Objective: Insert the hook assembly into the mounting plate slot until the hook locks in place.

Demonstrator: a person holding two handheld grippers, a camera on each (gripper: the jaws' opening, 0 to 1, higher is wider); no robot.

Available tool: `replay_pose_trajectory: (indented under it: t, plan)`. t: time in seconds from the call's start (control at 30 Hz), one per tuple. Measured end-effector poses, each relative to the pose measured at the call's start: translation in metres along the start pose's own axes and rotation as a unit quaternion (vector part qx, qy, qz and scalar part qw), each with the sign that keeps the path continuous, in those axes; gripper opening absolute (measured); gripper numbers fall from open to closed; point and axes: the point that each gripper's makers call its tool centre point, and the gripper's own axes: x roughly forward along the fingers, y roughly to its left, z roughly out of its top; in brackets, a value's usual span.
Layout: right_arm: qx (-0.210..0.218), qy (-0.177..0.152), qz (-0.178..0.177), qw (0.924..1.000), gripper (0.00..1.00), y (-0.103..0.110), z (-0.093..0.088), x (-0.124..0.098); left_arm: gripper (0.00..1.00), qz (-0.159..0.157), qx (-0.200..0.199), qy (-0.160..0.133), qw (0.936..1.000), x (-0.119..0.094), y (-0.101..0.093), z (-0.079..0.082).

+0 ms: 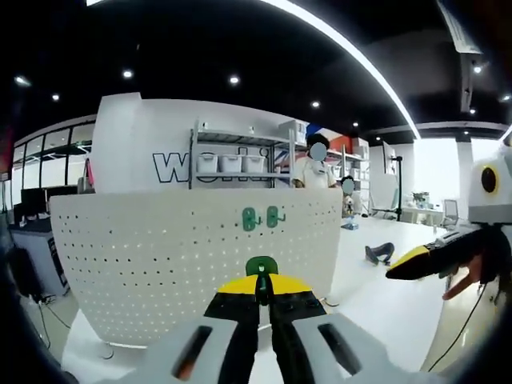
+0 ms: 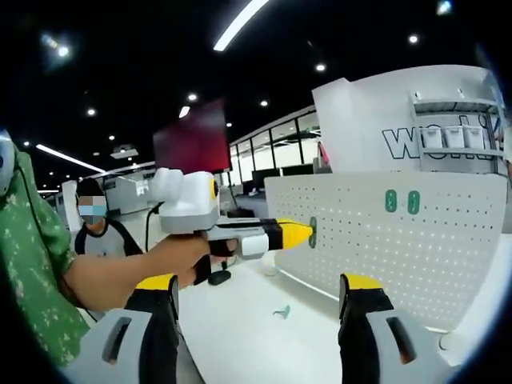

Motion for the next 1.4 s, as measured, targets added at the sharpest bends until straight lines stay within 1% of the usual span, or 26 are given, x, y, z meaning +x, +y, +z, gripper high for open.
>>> replay_pose_trajectory:
  t: [0.07, 0.13, 0.23, 0.37, 0.57, 0.73, 0.87, 1.0, 1.17, 1.3, 1.4]
  plan:
    - [0.001, 0.0, 0.001, 1.0, 0.85, -0.001, 0.001, -0.001, 0.03, 0.006, 0.002, -0.006, 1.0, 0.006, 0.001, 0.004]
    - [0.0, 0.002, 0.001, 1.0, 0.85, 0.0, 0.001, -0.003, 0.03, 0.014, 0.014, -0.012, 0.9997, 0.011, 0.003, 0.01]
    - [-0.001, 0.004, -0.001, 1.0, 0.85, -0.003, 0.001, -0.005, 0.03, 0.018, 0.011, -0.019, 0.9996, 0.019, 0.004, 0.016]
    - [-0.001, 0.003, -0.004, 1.0, 0.85, -0.006, 0.003, -0.011, 0.03, 0.024, 0.016, -0.026, 0.9993, 0.026, 0.004, 0.021]
    - [-0.004, 0.005, -0.008, 1.0, 0.84, -0.011, 0.003, -0.019, 0.03, 0.034, 0.016, -0.032, 0.9988, 0.04, 0.008, 0.029]
    - [-0.006, 0.008, -0.009, 0.9999, 0.84, -0.016, 0.001, -0.025, 0.03, 0.04, 0.018, -0.035, 0.9984, 0.055, 0.011, 0.035]
    - [-0.007, 0.009, -0.012, 0.9999, 0.84, -0.023, 0.0, -0.03, 0.03, 0.043, 0.022, -0.035, 0.9982, 0.066, 0.012, 0.038]
    - [-0.005, 0.01, -0.014, 0.9998, 0.84, -0.029, -0.001, -0.034, 0.03, 0.047, 0.034, -0.032, 0.9978, 0.076, 0.014, 0.04]
    - [-0.004, 0.009, -0.014, 0.9998, 0.83, -0.034, -0.001, -0.035, 0.03, 0.058, 0.037, -0.029, 0.9972, 0.088, 0.021, 0.039]
    - [-0.004, 0.011, -0.013, 0.9998, 0.83, -0.036, -0.002, -0.035, 0.03, 0.064, 0.043, -0.027, 0.9966, 0.093, 0.023, 0.038]
    - [-0.003, 0.013, -0.012, 0.9998, 0.83, -0.037, -0.003, -0.035, 0.03, 0.072, 0.047, -0.032, 0.9958, 0.096, 0.025, 0.039]
